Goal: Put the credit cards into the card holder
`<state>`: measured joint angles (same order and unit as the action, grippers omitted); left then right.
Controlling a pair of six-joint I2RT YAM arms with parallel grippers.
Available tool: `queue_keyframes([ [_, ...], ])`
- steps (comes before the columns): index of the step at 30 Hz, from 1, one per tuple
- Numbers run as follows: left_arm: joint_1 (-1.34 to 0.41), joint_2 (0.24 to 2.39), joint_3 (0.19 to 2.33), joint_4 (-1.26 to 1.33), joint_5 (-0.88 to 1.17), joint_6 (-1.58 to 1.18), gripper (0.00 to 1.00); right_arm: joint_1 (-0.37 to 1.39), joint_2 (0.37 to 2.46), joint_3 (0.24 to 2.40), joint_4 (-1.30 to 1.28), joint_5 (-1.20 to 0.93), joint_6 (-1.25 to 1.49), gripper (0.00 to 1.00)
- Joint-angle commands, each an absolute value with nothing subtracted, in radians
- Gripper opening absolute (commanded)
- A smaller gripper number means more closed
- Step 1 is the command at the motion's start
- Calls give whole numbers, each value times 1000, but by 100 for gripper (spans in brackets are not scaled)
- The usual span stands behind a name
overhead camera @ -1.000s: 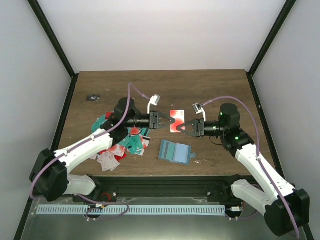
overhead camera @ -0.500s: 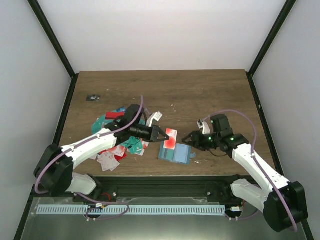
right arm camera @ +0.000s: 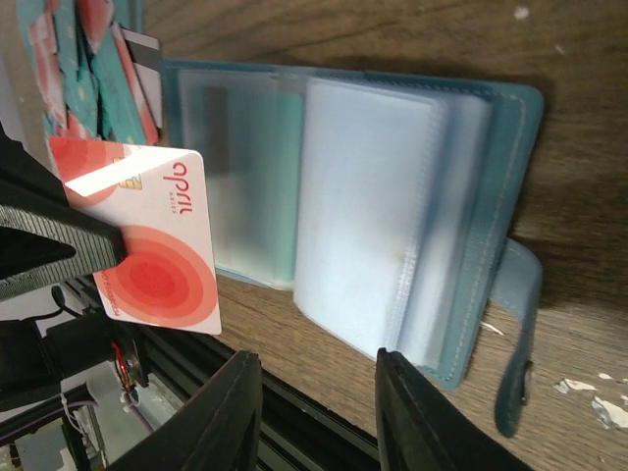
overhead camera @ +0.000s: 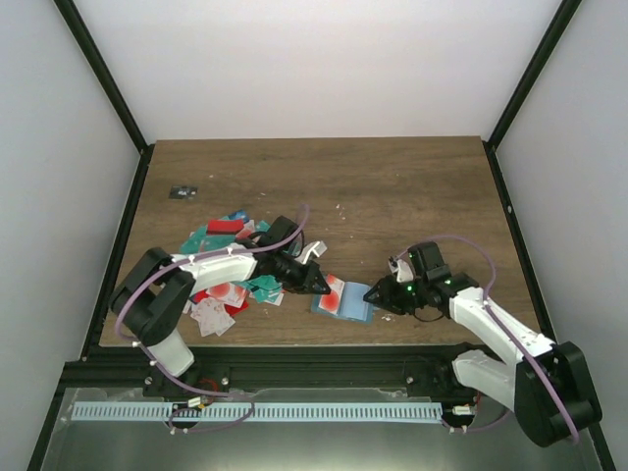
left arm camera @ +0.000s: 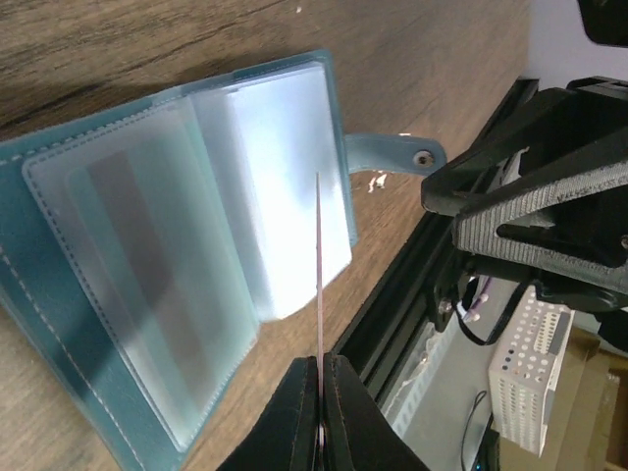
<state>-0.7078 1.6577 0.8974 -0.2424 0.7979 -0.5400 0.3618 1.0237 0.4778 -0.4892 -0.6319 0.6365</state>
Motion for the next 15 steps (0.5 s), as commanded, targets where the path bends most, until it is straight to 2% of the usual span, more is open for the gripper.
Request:
queue_keyframes([
  [1, -716, 1724, 954, -275, 829, -471, 4, 359, 1043, 462, -450, -636, 618, 34],
  [15, -717, 1858, 1030, -300, 823, -448, 4, 360, 1135, 443, -406, -634, 600, 33],
])
